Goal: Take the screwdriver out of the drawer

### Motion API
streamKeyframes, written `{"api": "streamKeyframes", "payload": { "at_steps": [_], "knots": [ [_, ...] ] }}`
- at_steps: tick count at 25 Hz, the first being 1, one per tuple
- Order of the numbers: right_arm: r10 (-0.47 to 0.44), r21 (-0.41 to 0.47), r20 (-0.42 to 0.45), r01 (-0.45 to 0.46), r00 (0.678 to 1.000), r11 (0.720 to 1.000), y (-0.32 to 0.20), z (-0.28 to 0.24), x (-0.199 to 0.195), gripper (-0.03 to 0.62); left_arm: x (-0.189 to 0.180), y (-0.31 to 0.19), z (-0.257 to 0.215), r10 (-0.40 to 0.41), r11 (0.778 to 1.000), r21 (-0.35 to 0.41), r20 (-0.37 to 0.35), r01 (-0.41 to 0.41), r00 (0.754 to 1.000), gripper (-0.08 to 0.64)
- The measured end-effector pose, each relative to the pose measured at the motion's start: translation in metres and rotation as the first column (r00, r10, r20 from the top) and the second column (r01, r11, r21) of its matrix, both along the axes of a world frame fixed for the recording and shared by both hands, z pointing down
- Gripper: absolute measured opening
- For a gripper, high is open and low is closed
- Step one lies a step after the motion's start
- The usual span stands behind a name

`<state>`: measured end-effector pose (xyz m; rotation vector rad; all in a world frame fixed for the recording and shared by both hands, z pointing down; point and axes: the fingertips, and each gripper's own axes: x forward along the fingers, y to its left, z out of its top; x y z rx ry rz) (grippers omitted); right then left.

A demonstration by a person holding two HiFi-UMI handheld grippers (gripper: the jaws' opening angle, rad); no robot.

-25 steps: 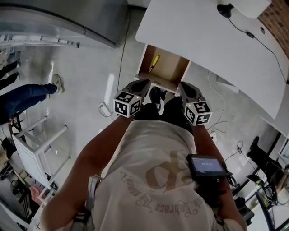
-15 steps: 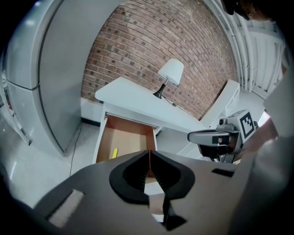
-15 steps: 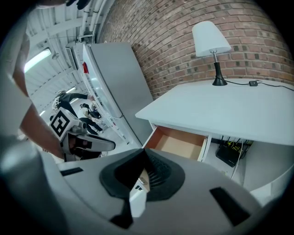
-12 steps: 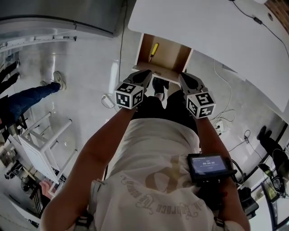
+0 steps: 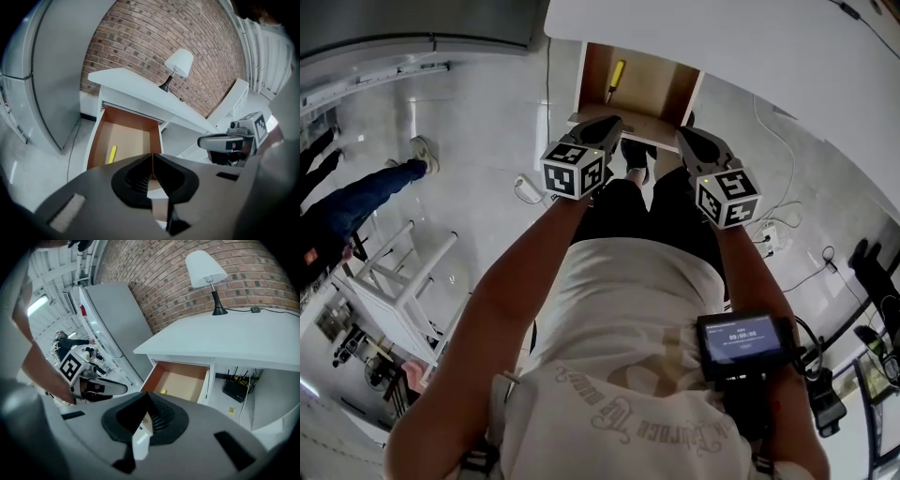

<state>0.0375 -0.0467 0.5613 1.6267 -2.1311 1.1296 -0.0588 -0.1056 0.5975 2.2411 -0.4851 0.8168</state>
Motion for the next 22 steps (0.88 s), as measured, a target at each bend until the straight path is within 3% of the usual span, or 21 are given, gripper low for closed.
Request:
{"api": "streamKeyframes", "payload": {
  "at_steps": [9, 15, 22],
  "knots": [
    [-0.02, -0.012, 0.055, 0.021, 0.998, 1.0, -0.014, 0.041, -0.016, 0.006, -0.009, -0.019, 0.053, -0.021, 1.0, -0.005, 0.072, 0.021, 0.997, 0.015],
    [0.0, -0.017, 0.09, 0.002, 0.996, 1.0, -0.016, 0.046, -0.017, 0.006, -0.011, -0.038, 0.069, -0.047, 0.998, 0.039, 0.153, 0.041, 0.987, 0.015],
    [0.002, -0.021, 0.11, 0.001, 0.994, 1.0, -0.013, 0.056, -0.019, 0.006, -0.008, -0.042, 0.083, -0.028, 0.998, 0.052, 0.2, 0.018, 0.979, 0.017]
  ]
}}
